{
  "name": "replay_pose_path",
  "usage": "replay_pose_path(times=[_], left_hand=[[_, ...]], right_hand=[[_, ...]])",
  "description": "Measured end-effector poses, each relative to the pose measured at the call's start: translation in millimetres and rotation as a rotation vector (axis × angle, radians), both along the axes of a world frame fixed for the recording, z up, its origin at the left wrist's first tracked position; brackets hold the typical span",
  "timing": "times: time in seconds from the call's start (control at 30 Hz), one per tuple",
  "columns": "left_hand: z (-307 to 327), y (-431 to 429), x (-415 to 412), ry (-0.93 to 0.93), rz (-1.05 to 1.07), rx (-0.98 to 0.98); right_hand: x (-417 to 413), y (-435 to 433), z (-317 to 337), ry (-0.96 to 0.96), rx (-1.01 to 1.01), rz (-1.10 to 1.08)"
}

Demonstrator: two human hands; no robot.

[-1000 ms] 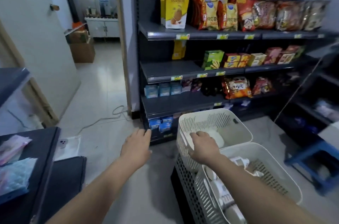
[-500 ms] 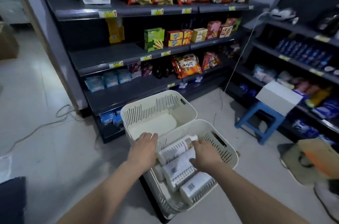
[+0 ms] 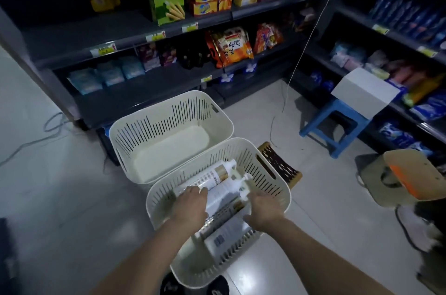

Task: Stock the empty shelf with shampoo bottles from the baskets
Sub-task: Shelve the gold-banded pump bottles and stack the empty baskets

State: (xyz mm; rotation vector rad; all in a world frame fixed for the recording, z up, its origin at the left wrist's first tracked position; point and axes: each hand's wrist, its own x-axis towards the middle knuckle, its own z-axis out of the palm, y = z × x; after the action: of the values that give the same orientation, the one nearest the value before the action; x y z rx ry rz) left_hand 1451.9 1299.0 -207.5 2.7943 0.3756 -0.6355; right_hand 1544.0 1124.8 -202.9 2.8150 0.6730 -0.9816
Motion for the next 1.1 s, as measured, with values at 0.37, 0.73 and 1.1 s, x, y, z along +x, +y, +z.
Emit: replay_pose_path(times=[0.37, 0.73, 1.1], left_hand=[[-65.0, -0.6, 30.5, 0.191, -0.061, -0.046], [-83.2, 1.0, 35.7, 0.196, -0.118, 0.036], [-94.2, 22.3, 18.9, 0.305, 0.054, -0.165]], right_hand=[[8.1, 6.9, -68.3, 0.213, -0.051, -0.502], [15.6, 36.2, -109.3, 0.206, 0.195, -1.075], [-7.0, 34.4, -120.2, 0.581, 0.570, -1.679]])
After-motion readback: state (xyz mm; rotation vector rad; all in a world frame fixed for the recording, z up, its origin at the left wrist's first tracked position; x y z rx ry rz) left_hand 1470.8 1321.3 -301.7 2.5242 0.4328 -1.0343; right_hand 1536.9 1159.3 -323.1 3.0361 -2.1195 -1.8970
